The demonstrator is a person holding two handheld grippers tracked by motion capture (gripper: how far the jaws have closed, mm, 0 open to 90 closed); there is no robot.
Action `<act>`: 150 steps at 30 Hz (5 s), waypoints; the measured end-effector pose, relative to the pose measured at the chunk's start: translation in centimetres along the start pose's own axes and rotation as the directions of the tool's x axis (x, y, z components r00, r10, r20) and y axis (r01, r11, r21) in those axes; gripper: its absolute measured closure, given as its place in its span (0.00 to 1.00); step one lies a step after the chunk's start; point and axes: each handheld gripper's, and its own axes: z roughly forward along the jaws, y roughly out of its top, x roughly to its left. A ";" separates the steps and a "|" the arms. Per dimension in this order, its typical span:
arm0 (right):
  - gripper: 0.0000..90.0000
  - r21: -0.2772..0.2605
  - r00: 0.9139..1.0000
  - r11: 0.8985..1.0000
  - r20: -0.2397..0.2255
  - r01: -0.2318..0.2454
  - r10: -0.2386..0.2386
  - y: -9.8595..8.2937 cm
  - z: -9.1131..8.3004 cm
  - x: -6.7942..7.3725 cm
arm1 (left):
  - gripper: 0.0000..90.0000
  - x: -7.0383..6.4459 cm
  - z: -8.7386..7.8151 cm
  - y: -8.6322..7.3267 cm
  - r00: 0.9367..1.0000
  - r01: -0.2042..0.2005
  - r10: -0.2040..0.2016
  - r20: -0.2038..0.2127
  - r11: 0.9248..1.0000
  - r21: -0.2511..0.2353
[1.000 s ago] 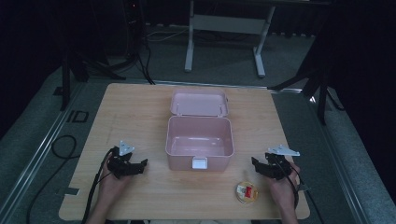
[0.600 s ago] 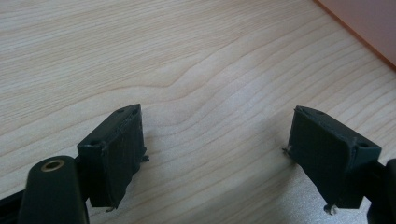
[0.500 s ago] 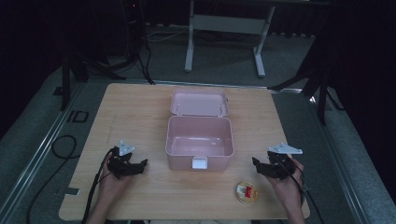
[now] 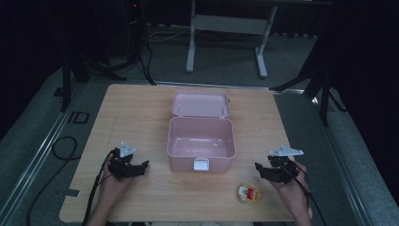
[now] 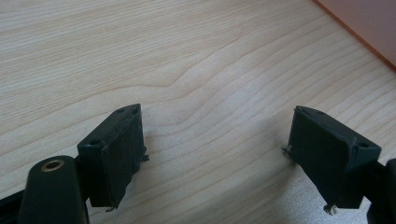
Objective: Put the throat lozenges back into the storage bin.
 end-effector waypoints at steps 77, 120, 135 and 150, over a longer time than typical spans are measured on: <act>0.13 0.272 0.958 0.929 -0.206 0.252 -0.199 0.0 0.3 5.3 | 0.21 0.0 0.0 0.0 1.000 -0.003 0.003 0.002 1.000 0.002; 0.12 0.397 0.928 0.846 -0.257 0.356 -0.269 -0.7 2.1 7.4 | 0.21 0.0 0.0 0.0 1.000 -0.004 0.004 0.002 1.000 0.002; 0.12 0.464 0.911 0.789 -0.279 0.404 -0.303 -0.7 2.9 7.8 | 0.21 0.0 0.0 0.0 1.000 -0.004 0.004 0.002 1.000 0.002; 0.21 0.508 0.893 0.736 -0.298 0.448 -0.337 -0.7 3.1 7.6 | 0.21 0.0 0.0 0.0 1.000 -0.003 0.003 0.002 1.000 0.002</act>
